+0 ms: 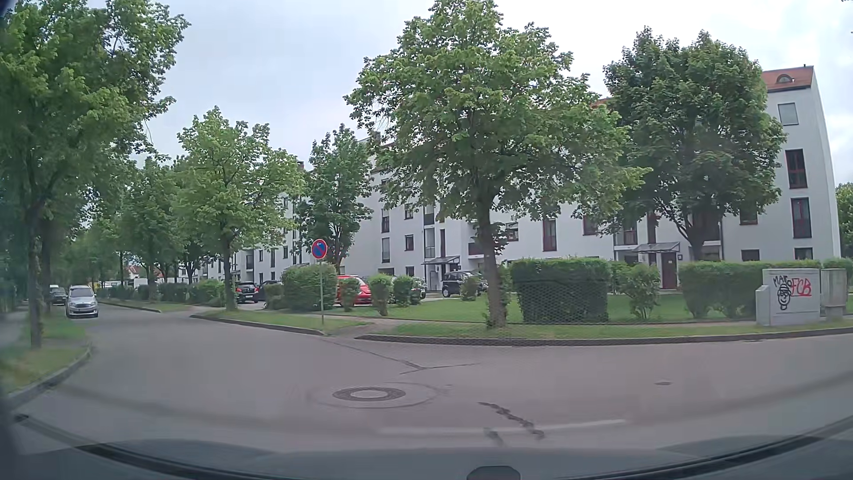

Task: Follow the waypoints while adhering to traffic rules and regulations

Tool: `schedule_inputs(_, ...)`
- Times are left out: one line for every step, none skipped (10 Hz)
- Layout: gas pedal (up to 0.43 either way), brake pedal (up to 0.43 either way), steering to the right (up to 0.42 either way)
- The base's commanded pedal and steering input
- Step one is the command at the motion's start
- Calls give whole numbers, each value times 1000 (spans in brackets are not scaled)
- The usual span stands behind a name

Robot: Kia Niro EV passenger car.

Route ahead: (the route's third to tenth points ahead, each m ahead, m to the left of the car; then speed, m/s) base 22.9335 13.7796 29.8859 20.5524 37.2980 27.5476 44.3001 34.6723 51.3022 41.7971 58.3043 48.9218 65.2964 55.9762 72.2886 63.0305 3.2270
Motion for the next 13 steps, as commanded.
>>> schedule_inputs(118,0,-144)
schedule_inputs(118,0,-144)
schedule_inputs(118,0,-144)
schedule_inputs(118,0,-144)
schedule_inputs(118,0,-144)
schedule_inputs(118,0,-144)
schedule_inputs(118,0,-147)
schedule_inputs(118,0,-150)
schedule_inputs(118,0,-155)
schedule_inputs(118,0,-160)
schedule_inputs(118,0,-162)
schedule_inputs(130,0,-165)
schedule_inputs(130,0,-169)
